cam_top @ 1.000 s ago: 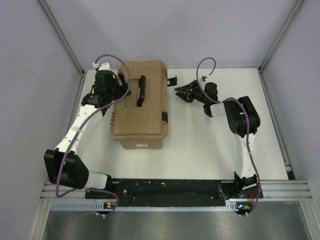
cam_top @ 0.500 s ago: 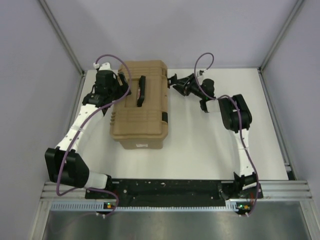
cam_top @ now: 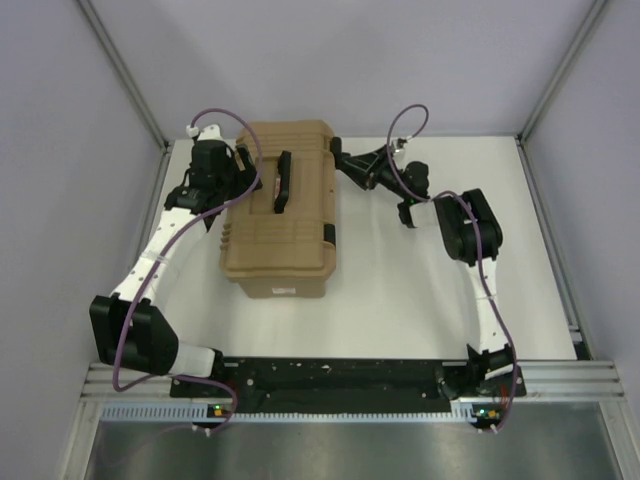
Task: Pack the tool kit
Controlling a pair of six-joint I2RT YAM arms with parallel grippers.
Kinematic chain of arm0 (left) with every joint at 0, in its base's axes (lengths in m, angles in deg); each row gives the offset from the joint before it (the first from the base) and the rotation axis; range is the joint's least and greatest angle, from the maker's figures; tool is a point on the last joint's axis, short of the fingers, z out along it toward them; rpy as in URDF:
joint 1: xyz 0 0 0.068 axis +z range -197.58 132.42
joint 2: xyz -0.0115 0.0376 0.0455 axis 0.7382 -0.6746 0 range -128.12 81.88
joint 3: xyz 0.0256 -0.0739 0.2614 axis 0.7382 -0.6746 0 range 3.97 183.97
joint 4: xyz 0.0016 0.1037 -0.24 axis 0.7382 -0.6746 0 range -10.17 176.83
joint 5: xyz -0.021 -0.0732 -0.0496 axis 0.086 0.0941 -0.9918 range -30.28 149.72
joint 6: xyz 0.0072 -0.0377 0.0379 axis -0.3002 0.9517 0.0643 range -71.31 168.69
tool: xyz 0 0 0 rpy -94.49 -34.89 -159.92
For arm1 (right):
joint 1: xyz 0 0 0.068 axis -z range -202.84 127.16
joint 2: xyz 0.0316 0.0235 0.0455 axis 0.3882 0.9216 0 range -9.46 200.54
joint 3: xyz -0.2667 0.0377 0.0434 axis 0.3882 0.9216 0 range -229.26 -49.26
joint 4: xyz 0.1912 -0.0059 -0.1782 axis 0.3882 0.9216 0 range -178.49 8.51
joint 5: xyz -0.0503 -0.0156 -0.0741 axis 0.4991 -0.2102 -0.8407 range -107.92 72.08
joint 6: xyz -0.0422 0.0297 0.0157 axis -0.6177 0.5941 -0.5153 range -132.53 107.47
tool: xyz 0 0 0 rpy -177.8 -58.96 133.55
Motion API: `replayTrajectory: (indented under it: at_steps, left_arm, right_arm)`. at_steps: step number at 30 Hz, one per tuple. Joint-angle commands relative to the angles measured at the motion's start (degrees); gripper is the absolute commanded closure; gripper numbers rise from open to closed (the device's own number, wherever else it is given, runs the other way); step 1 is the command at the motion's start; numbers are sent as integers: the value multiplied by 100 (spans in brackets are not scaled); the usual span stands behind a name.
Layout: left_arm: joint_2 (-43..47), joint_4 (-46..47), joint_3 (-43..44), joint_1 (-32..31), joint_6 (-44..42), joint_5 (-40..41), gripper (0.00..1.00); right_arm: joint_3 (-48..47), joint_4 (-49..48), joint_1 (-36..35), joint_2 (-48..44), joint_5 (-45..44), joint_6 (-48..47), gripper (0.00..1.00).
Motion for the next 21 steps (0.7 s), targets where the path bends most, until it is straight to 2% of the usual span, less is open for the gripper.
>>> replayTrajectory:
  at_steps: [1,5,11,14,16,21]
  left_arm:
    - [0,199,55,39,-8,-100,15]
    - [18,199,64,39,-26,-117,15]
    - [9,191,55,39,-34,-126,15]
    - [9,191,46,39,-35,-126,15]
    - [9,191,38,39,-52,-135,15]
    - [18,191,29,48,-105,-232,15]
  right_arm:
    - [13,264,-142,-639,132,-539,47]
    - [-145,1284,-186,-921,97,-1234,39]
    - [-426,1646,-212,-921,132,-1420,34]
    - [-567,2119,-247,-956,167,-1683,33]
    - [-568,2558,-265,-1070,89,-2034,31]
    - [-664,4367,-318,-1448,-403,-3167,23]
